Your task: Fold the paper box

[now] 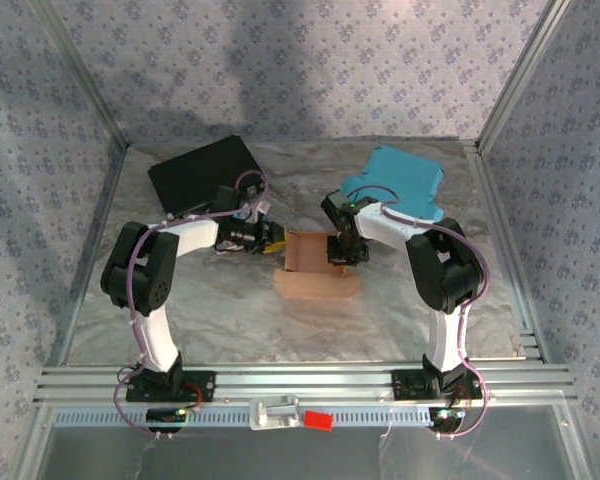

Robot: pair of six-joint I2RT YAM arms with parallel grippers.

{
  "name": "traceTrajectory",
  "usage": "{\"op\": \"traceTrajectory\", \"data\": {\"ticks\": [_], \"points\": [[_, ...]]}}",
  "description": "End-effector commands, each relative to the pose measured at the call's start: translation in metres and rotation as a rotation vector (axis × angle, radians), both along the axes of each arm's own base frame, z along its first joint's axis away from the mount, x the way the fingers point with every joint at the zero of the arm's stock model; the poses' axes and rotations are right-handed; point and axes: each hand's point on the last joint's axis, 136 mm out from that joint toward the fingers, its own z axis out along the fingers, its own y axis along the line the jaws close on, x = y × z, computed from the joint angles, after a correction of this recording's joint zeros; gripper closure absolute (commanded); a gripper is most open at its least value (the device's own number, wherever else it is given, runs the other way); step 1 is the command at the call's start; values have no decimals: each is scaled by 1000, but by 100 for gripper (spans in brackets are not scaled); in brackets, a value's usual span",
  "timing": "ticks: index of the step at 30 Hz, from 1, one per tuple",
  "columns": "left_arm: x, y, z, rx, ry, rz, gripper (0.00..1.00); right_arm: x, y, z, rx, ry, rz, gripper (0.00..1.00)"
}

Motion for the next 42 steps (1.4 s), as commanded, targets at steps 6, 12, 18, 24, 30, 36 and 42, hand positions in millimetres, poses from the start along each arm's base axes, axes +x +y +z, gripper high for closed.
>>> {"op": "traceTrajectory", "data": {"ticks": [6, 12, 18, 24, 30, 36, 42], "points": [[-4, -5, 3, -43, 1, -29, 74, -8, 0, -15, -9, 51, 18, 100], [-11, -5, -11, -11, 33, -44, 77, -8, 1, -15, -6, 53, 17, 100], [-19, -8, -22, 30, 42, -58, 78, -7, 1, -14, -7, 50, 17, 100], [-24, -6, -32, 83, 51, -68, 79, -7, 1, -14, -9, 50, 16, 100], [-30, -2, -39, 161, 50, -92, 78, -5, 1, -12, -7, 44, 15, 100], [-31, -1, -39, 194, 39, -101, 79, -4, 3, -11, -5, 41, 15, 100], [-32, -3, -41, 236, 31, -125, 83, -4, 3, -11, -8, 38, 13, 100]]}}
